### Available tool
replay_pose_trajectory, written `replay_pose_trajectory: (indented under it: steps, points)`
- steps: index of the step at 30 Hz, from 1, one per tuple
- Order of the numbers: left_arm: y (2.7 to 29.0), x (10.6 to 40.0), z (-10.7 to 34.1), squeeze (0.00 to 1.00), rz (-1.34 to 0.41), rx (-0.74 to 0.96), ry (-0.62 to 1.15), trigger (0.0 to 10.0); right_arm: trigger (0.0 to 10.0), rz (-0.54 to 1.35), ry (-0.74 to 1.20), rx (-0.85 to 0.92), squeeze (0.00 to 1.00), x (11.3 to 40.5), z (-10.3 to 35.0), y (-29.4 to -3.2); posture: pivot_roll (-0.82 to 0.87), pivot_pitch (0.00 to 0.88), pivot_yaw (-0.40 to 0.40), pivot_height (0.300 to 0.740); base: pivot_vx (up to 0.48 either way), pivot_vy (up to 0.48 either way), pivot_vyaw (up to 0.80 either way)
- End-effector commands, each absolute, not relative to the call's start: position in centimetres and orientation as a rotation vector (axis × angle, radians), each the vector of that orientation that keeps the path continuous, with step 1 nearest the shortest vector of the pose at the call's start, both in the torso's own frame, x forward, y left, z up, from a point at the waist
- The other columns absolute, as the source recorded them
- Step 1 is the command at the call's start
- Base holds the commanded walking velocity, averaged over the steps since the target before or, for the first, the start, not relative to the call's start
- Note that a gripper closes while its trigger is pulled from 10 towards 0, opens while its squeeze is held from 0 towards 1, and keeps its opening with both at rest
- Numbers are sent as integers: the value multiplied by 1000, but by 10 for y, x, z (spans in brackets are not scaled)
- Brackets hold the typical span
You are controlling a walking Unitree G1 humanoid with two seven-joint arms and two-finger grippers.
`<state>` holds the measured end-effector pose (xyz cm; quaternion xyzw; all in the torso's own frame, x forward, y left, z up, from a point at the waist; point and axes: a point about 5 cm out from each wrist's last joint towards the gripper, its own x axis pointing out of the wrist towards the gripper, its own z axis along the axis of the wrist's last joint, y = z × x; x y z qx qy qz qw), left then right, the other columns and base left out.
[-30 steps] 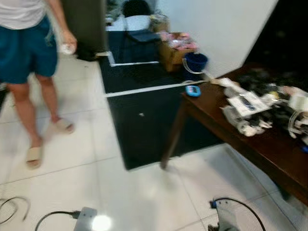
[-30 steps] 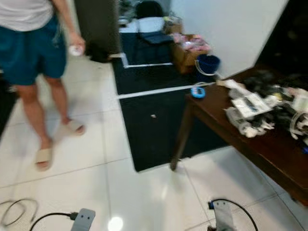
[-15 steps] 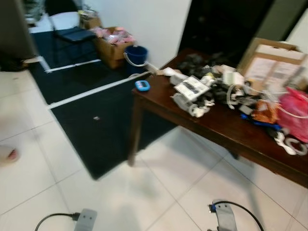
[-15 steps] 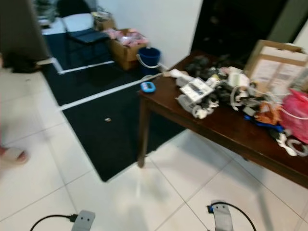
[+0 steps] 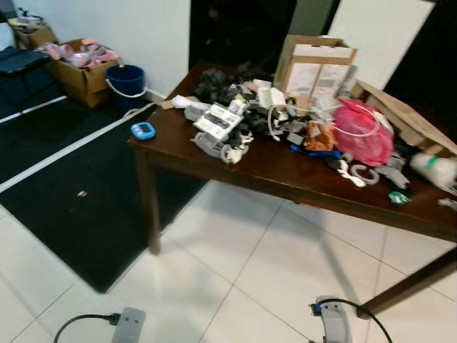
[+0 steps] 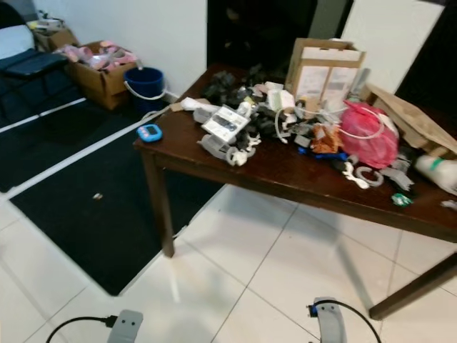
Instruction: Picking trash to rubbish bin
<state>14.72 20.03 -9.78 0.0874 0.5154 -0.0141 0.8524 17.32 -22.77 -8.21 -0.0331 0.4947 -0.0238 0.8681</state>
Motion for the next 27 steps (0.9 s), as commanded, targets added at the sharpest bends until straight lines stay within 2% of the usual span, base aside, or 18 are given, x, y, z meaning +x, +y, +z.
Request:
replay_pose_trajectory:
  steps: [1, 10, 15, 27]
  points:
    - [199, 144, -99, 0, -30, 175, 1098, 10000, 10000, -57, 1058, -72, 0, 167, -84, -230, 31, 72, -61, 740, 0, 0, -800]
    - [199, 145, -99, 0, -43, 179, 1099, 10000, 10000, -47, 1046, -66, 0, 170, -83, -229, 34, 73, -61, 740, 0, 0, -800]
    - [199, 143, -100, 0, -48, 181, 1103, 10000, 10000, -37, 1039, -66, 0, 170, -83, -227, 35, 73, -62, 740, 49, 0, 0]
    - [198, 141, -100, 0, -64, 176, 1112, 10000, 10000, -32, 1044, -74, 0, 170, -84, -227, 38, 67, -64, 740, 360, 0, 0]
